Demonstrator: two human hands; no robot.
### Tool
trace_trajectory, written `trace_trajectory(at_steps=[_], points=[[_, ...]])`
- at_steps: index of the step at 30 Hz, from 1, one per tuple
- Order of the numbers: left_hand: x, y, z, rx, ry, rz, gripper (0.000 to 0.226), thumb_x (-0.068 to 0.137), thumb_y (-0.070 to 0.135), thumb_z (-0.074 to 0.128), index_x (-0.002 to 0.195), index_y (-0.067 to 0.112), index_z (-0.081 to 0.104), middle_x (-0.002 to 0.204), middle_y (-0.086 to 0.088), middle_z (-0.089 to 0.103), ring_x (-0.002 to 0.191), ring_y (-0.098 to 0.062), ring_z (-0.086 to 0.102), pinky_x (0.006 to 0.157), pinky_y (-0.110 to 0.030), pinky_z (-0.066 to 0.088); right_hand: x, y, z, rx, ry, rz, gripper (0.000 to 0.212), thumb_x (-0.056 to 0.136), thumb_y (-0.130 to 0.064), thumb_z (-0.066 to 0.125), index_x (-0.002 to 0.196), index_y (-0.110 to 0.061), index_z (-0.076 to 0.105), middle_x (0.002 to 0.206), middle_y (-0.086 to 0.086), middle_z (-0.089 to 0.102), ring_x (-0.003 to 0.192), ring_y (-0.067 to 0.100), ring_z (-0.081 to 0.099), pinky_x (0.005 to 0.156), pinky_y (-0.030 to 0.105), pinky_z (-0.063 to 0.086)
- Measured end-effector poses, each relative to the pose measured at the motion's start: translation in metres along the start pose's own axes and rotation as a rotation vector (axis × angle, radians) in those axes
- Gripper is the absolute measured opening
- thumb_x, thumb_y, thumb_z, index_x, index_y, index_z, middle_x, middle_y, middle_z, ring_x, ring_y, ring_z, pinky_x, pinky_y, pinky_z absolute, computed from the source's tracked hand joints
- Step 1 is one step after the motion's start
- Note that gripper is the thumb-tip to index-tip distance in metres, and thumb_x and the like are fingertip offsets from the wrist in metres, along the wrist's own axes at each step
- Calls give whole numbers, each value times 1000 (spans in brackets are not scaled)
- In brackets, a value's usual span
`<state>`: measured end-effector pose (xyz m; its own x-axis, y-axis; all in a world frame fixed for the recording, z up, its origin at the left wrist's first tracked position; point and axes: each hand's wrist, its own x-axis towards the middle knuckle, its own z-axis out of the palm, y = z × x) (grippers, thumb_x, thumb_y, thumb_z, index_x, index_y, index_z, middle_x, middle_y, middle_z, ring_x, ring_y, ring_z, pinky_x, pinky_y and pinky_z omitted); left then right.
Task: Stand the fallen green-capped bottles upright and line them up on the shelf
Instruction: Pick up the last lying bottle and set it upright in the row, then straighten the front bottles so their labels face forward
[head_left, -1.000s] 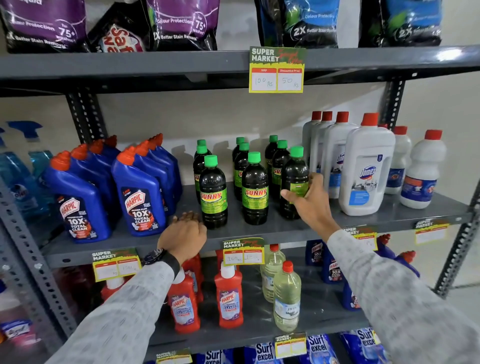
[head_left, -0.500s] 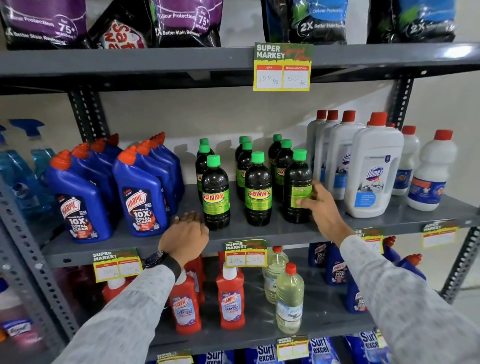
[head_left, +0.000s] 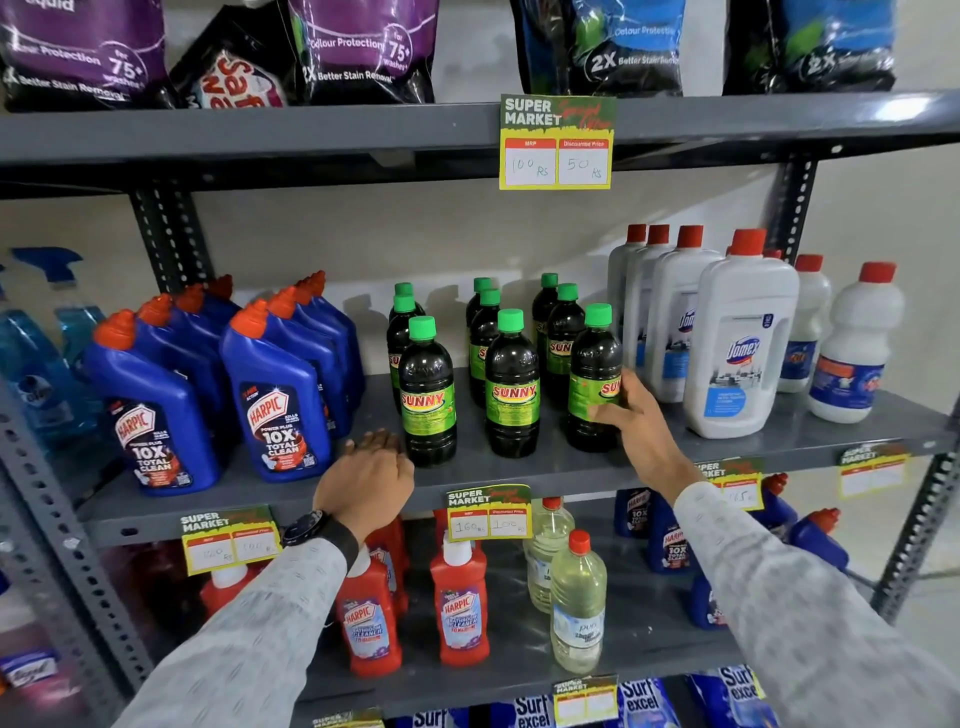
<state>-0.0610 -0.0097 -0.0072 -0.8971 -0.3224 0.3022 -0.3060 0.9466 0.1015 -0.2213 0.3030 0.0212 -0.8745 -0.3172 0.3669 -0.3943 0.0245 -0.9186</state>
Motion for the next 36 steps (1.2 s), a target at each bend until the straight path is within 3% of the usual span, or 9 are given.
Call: trace_trajectory(at_steps=[4, 12, 18, 20, 22, 24, 27, 30, 36], points=[[0, -1, 1, -8, 8, -6, 52, 106, 33, 25, 144, 10, 52, 159, -11, 44, 150, -24, 37, 124, -43, 21, 1, 1, 1, -32, 27, 6, 63, 82, -12, 78, 142, -18, 58, 128, 2, 74, 121, 23, 68, 112, 52, 48], [0, -1, -1, -6, 9, -3, 51, 106, 32, 27, 147, 12, 50, 160, -10, 44, 150, -24, 37, 126, -43, 20, -2, -3, 13, -156, 205, -40, 86, 73, -20, 96, 141, -14, 43, 127, 1, 63, 111, 15, 62, 82, 12, 46], [-3, 2, -2, -45, 21, -13, 49, 104, 35, 27, 135, 14, 59, 148, -10, 57, 139, -26, 50, 121, -44, 30, -5, -3, 11, -144, 200, -50, 95, 71, -26, 97, 147, -15, 42, 135, 1, 62, 116, 14, 63, 99, 28, 53], [-10, 4, -9, -142, 80, -34, 49, 98, 40, 26, 121, 18, 63, 123, -10, 69, 116, -27, 65, 97, -40, 49, -10, -5, 13, -150, 252, -70, 97, 74, -35, 95, 152, -18, 40, 141, -3, 55, 121, 12, 58, 102, 29, 49], [-18, 9, -17, -381, 235, -91, 43, 97, 38, 34, 121, 20, 66, 106, -5, 73, 90, -19, 69, 70, -30, 49, -20, -6, 19, -200, 427, -141, 77, 80, -35, 89, 144, -19, 50, 132, -3, 55, 115, 14, 57, 100, 33, 51], [-23, 14, -28, -727, 384, -189, 41, 100, 20, 49, 140, 18, 59, 120, -7, 73, 91, -11, 64, 75, -19, 46, -32, -11, 30, -211, 550, -243, 47, 85, -28, 84, 125, -18, 60, 113, 0, 61, 100, 19, 60, 92, 45, 55], [-17, 19, -36, -1126, 308, -218, 71, 93, 17, 65, 157, 23, 35, 153, -5, 51, 130, -15, 53, 105, -30, 41, -42, -24, 52, -219, 404, -219, 34, 87, -29, 83, 115, -17, 67, 97, -2, 69, 89, 18, 67, 86, 45, 59], [-10, 25, -34, -1103, 172, -172, 113, 77, 33, 86, 161, 32, 10, 156, -1, 40, 139, -19, 44, 115, -44, 38, -43, -28, 78, -330, 188, -86, 74, 82, -42, 86, 143, -12, 56, 120, -4, 68, 111, 17, 67, 98, 38, 57], [5, 24, -33, -1012, 63, -119, 104, 69, 33, 93, 151, 33, 31, 136, 4, 58, 126, -16, 56, 107, -35, 43, -25, -27, 99, -367, 52, -18, 90, 77, -28, 92, 150, -12, 42, 134, 2, 67, 122, 24, 64, 101, 33, 50]])
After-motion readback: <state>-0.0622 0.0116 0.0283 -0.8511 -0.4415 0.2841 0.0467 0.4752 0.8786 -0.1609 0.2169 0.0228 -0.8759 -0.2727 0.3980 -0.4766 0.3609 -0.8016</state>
